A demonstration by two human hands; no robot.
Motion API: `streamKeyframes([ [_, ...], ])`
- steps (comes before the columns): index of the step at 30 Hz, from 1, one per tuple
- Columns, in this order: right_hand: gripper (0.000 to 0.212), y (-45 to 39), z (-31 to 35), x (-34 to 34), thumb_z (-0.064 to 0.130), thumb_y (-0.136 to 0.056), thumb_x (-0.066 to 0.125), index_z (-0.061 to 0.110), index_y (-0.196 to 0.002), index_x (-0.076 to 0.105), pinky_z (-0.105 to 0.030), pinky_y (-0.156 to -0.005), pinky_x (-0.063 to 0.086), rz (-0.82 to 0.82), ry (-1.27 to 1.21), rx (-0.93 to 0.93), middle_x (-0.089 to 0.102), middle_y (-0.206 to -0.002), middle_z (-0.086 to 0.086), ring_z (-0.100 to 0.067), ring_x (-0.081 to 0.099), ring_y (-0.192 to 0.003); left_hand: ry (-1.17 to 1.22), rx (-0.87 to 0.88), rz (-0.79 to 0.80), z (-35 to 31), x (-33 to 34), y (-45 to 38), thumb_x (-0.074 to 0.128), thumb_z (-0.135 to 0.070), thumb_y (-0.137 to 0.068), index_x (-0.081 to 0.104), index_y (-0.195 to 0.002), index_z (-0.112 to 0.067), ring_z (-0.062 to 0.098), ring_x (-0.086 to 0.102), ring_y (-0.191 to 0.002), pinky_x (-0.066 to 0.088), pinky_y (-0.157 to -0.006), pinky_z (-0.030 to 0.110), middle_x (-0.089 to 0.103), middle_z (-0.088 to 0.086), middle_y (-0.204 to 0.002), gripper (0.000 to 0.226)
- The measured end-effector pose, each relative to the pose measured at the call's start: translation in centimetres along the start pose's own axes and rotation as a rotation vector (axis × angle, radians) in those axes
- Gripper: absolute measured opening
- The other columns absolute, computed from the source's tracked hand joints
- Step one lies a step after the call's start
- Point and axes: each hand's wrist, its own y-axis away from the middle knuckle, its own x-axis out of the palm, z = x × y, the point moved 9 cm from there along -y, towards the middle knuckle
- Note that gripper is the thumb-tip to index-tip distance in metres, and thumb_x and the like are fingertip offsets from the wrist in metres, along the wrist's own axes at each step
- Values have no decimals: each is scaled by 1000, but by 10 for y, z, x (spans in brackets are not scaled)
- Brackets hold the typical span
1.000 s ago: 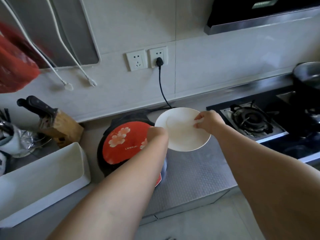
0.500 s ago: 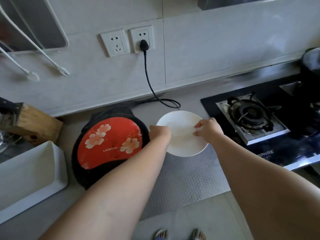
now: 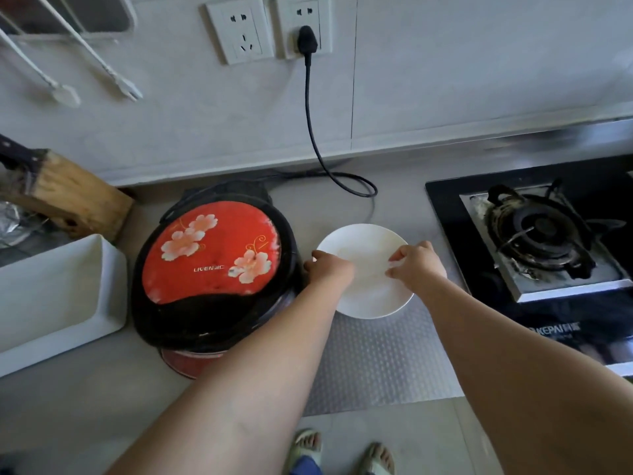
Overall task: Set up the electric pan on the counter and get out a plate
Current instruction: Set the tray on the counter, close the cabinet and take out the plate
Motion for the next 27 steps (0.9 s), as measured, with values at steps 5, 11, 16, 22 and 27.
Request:
streamKeyframes([
  [5, 23, -6, 6, 10, 26, -78, 75, 25, -100, 68, -32, -79, 49, 27, 1, -2, 41, -121, -4, -28, 59, -102, -130, 0, 18, 1, 4, -3, 49, -29, -85, -5, -155, -23, 40, 17, -140, 27, -113, 50, 11, 17, -156, 88],
  [11, 24, -8, 6, 16, 26, -79, 74, 24, -102, 67, -30, -74, 43, 24, -27, -4, 42, -122, -4, -27, 58, -104, -235, -1, 67, -1, 13, -7, 49, -28, -86, -10, -154, -28, 41, 10, -143, 27, -112, 51, -8, 21, -158, 90],
  [16, 25, -5, 10, 19, 28, -80, 73, 26, -104, 66, -32, -77, 43, 3, -15, -1, 42, -122, -3, -26, 53, -112, -341, 25, 2, 2, 14, -6, 47, -22, -89, 0, -155, -18, 39, 0, -146, 17, -117, 51, -10, 17, -158, 81],
  [22, 27, -2, 12, 16, 31, -82, 70, 25, -108, 65, -35, -80, 47, -9, 23, 13, 42, -125, -5, -28, 57, -107, -517, 133, -25, 7, 22, -4, 42, -22, -91, 4, -154, -9, 36, -3, -147, 11, -119, 46, -1, 21, -159, 75],
  [27, 29, 3, 13, 18, 32, -83, 70, 25, -110, 64, -35, -79, 47, -16, 35, 20, 41, -125, -5, -28, 56, -108, -541, 172, -22, 4, 20, -6, 43, -26, -89, 3, -155, -11, 39, -1, -146, 10, -119, 48, 1, 26, -157, 78],
])
